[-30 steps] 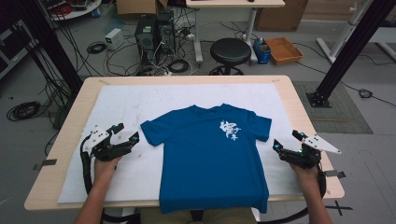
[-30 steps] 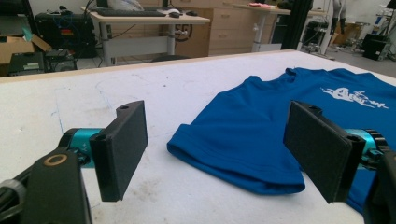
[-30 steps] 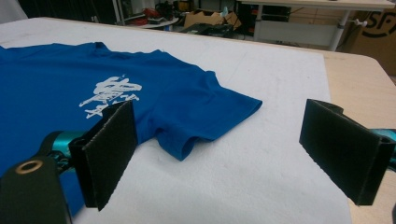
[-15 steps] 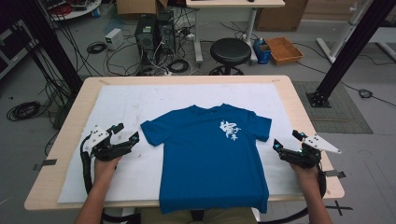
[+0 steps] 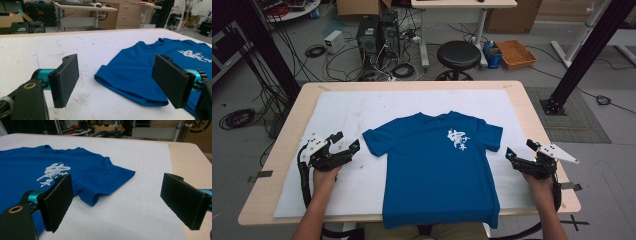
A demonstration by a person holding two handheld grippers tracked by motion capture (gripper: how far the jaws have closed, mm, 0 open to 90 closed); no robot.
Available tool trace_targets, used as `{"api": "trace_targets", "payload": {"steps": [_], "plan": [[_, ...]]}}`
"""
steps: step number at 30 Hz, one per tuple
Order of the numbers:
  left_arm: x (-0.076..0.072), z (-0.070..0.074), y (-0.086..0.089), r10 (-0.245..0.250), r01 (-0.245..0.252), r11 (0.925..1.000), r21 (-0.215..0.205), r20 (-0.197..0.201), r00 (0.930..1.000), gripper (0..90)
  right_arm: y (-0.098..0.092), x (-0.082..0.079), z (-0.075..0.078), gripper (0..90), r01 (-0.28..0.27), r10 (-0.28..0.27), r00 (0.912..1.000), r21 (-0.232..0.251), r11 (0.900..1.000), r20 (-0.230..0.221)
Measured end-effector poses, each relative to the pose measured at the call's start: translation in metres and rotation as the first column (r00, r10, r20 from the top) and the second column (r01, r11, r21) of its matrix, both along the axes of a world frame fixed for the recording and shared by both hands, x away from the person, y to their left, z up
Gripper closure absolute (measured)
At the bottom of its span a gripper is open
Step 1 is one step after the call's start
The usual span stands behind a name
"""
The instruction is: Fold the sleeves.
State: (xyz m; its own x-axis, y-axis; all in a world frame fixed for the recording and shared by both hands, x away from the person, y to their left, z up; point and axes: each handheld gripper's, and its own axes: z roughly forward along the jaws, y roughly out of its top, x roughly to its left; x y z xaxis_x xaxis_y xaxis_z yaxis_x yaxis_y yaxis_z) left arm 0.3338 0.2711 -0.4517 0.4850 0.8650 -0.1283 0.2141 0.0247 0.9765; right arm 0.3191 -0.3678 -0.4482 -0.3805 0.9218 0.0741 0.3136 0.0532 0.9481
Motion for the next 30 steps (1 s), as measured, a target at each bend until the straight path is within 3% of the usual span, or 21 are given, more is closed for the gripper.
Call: {"api": "trace_targets", "payload": {"steps": [3,6,9,13,17,18,21,23,25,29,30], "plan": [[0.0,0.0,-0.001,-0.002,0.002,0.9999,0.016,0.003,1.0,21.9,-0.001,0.006,0.001,10.7,0.046,-0.046,0.9974,0.005,0.999,-0.055],[0.0,0.0,-0.002,-0.004,0.004,0.9997,0.025,0.003,1.0,21.8,0.001,0.013,0.006,10.8,0.052,-0.049,0.9929,0.025,0.998,-0.108],[0.0,0.0,-0.002,0.0,0.0,0.9996,0.029,-0.001,1.0,21.9,0.008,0.02,0.018,10.8,0.036,-0.036,0.9935,-0.003,0.999,-0.108],[0.001,0.001,-0.003,0.013,-0.012,0.9994,0.032,-0.008,0.9999,21.9,0.012,0.037,0.031,10.8,0.071,-0.071,0.9906,-0.003,0.997,-0.117],[0.001,0.001,-0.002,0.021,-0.02,0.9995,0.025,-0.016,0.9997,21.9,0.017,0.06,0.033,12.5,0.099,-0.102,0.9753,-0.026,0.995,-0.196],[0.001,0.001,-0.002,0.024,-0.023,0.9996,0.018,-0.019,0.9995,22.0,0.018,0.065,0.032,17.0,0.097,-0.105,0.9701,-0.047,0.994,-0.219],[0.002,0.0,-0.002,0.027,-0.027,0.9996,0.012,-0.022,0.9994,21.9,0.023,0.08,0.026,17.2,0.093,-0.118,0.9521,-0.102,0.99,-0.282],[0.002,0.001,-0.002,0.027,-0.027,0.9995,0.015,-0.023,0.9994,21.9,0.026,0.088,0.023,24.7,0.081,-0.117,0.9404,-0.124,0.989,-0.319],[0.002,0.001,-0.002,0.025,-0.024,0.9994,0.023,-0.023,0.9994,22.0,0.028,0.095,0.017,27.2,0.081,-0.122,0.9326,-0.132,0.988,-0.34],[0.002,0.001,-0.003,0.026,-0.026,0.9993,0.026,-0.026,0.9993,22.0,0.03,0.105,0.004,39.3,0.078,-0.122,0.9012,-0.12,0.99,-0.416],[0.002,0.001,-0.003,0.029,-0.028,0.9994,0.02,-0.027,0.9992,22.0,0.031,0.107,0.002,39.5,0.075,-0.123,0.8995,-0.128,0.989,-0.419]]}}
